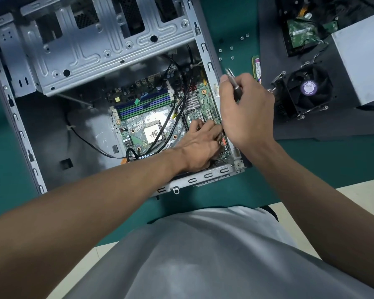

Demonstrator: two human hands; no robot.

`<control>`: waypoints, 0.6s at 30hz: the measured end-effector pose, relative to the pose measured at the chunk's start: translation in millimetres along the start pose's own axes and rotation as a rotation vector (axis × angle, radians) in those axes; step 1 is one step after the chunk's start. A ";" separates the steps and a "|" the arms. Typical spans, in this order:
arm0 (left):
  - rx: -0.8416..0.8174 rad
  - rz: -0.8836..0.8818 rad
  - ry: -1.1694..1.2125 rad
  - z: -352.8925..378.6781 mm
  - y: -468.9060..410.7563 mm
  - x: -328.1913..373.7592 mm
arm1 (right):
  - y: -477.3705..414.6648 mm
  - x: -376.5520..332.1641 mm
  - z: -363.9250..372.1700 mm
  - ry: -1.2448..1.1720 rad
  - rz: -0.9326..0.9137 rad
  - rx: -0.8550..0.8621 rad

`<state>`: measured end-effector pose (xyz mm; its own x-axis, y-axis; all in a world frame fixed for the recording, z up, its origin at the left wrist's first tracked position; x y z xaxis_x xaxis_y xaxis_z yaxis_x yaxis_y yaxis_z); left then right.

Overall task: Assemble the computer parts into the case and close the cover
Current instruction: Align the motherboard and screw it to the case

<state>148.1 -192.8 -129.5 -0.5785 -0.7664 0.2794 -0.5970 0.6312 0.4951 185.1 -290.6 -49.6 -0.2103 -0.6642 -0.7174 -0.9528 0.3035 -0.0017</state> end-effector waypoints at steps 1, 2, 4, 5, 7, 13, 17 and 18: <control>0.008 0.007 -0.027 -0.4 0.6 0.2 | 0.0 -0.2 0.1 -0.001 -0.003 0.000; 0.012 0.013 -0.048 -1.5 1.2 0.7 | 0.0 -0.3 0.2 -0.004 -0.005 0.002; 0.017 0.007 -0.074 -2.8 0.9 -0.3 | -0.2 -0.1 0.3 -0.008 -0.003 0.011; 0.019 0.000 -0.092 -3.0 0.2 -1.1 | -0.3 0.3 0.3 -0.011 -0.001 0.015; 0.014 -0.022 -0.100 -1.6 -1.8 -2.9 | -0.4 0.9 0.7 -0.013 0.002 0.015; -0.004 -0.007 0.019 3.9 -5.0 -2.9 | -0.6 0.9 0.3 -0.017 -0.004 0.009; -0.015 -0.020 0.033 9.5 -7.4 -1.7 | -0.8 0.2 0.1 -0.016 -0.004 0.010; 0.003 -0.002 -0.001 9.4 -7.0 -1.4 | -0.8 0.3 0.0 -0.018 -0.005 0.012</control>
<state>147.8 -195.0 -141.2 -0.5777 -0.7677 0.2773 -0.6001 0.6298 0.4932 185.8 -291.1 -49.8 -0.2011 -0.6537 -0.7295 -0.9513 0.3080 -0.0137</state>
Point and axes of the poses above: each hand's wrist, its own y-axis away from the middle knuckle, its own z-axis out of the palm, x = y × z, the point moved 7 cm from there along -y, towards the middle knuckle, and after that the axes turned 15 degrees about -z, right-handed, at the moved point
